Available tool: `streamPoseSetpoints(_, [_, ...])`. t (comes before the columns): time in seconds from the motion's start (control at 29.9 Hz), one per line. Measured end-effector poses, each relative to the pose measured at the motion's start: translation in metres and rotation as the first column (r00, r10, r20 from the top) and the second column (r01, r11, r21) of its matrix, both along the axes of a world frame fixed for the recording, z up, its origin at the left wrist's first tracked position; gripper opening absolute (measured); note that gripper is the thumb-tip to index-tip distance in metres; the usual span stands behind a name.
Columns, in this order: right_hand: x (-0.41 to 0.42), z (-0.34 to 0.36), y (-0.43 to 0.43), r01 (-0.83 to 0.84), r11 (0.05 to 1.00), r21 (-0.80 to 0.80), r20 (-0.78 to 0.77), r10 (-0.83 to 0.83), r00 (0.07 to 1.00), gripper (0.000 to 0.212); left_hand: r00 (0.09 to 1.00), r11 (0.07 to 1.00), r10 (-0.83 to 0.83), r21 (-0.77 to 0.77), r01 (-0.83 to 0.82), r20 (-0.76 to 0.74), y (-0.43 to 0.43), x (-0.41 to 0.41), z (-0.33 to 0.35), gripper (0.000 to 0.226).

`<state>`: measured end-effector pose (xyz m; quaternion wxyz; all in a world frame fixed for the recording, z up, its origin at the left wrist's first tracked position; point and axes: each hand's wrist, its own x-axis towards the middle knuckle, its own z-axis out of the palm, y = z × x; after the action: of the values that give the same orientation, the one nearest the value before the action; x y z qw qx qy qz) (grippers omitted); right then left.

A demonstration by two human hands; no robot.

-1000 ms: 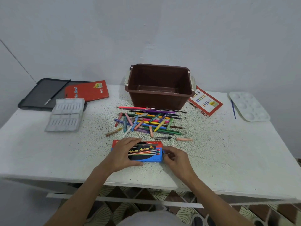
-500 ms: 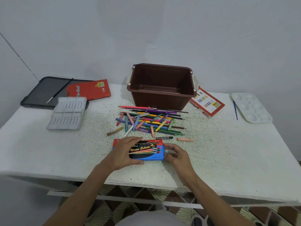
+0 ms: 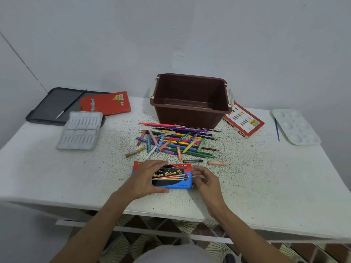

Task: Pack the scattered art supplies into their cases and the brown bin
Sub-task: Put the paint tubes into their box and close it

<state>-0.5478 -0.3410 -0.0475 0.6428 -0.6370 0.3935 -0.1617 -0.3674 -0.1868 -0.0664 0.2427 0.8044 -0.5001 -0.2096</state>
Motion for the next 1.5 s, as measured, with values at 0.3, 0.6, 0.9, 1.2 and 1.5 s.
streamPoseSetpoints(0.3, [0.011,0.0,0.003,-0.035,0.994,-0.1,-0.112,0.024,0.993,0.028,0.998,1.0,-0.027,-0.009,0.027,0.051,-0.002,0.0,-0.006,0.105])
streamPoseSetpoints(0.6, [0.016,0.0,-0.001,-0.136,0.965,-0.225,-0.262,0.074,0.962,0.029,0.993,0.999,-0.036,-0.008,0.037,0.111,-0.002,0.0,-0.008,0.104])
streamPoseSetpoints(0.9, [0.013,0.0,-0.005,-0.165,0.959,-0.23,-0.276,0.098,0.956,0.031,0.881,0.913,0.378,-0.272,-0.304,0.285,0.003,-0.006,-0.004,0.043])
streamPoseSetpoints(1.2, [0.012,0.004,-0.008,-0.107,0.969,-0.224,-0.253,0.049,0.966,0.022,0.781,0.782,0.623,-0.066,-0.62,0.036,0.002,-0.012,0.007,0.038])
streamPoseSetpoints(1.5, [-0.004,0.009,-0.029,-0.094,0.892,-0.443,-0.325,-0.062,0.944,0.023,0.73,0.731,0.674,-0.039,-0.681,-0.118,-0.01,-0.023,0.016,0.019])
